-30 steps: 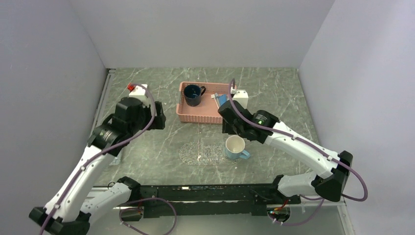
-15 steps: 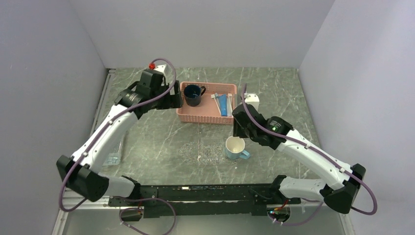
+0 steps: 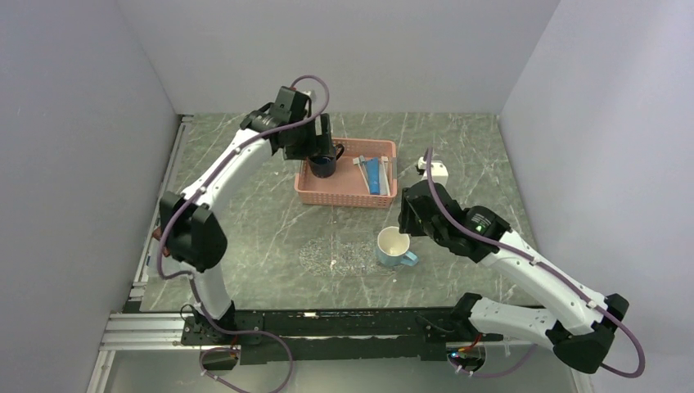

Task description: Prepare toiletry sets of a toothbrush and toothpaste on the tray

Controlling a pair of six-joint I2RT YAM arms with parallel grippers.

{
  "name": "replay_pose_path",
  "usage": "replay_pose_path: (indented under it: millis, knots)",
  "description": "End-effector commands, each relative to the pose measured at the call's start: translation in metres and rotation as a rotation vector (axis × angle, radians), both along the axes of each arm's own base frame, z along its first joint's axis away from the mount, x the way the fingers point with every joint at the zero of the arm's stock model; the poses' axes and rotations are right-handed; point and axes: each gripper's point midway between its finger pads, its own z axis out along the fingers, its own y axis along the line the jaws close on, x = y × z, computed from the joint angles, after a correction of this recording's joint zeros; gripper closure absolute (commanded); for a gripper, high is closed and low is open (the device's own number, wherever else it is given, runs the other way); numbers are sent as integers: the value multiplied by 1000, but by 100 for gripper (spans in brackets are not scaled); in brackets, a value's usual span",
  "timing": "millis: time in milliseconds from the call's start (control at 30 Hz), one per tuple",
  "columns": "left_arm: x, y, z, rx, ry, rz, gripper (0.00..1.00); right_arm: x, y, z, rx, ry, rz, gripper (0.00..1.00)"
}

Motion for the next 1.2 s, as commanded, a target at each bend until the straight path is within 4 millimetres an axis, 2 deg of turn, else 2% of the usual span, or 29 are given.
replay_pose_path:
  millis: [0,167,367,500,667,800,1167]
  knots:
    - [27,-12,17,25,-83,-113,12,-5,-6,7,17,-31,13,57]
    - [53,-13,14,108,-129,-164,15,-10,-11,5,20,-29,18,57]
    - [78,-3,7,213,-191,-177,18,-12,-11,5,20,-28,29,57]
    - [89,-4,-3,247,-216,-214,21,-13,-10,2,20,-20,34,58]
    - [100,-3,-18,302,-234,-256,30,-14,-10,-2,17,-10,35,58]
    - [103,-6,-28,315,-227,-290,37,-14,-11,-6,9,-1,33,58]
    - [89,-28,-60,210,-150,-384,43,-12,-4,-11,11,14,43,59]
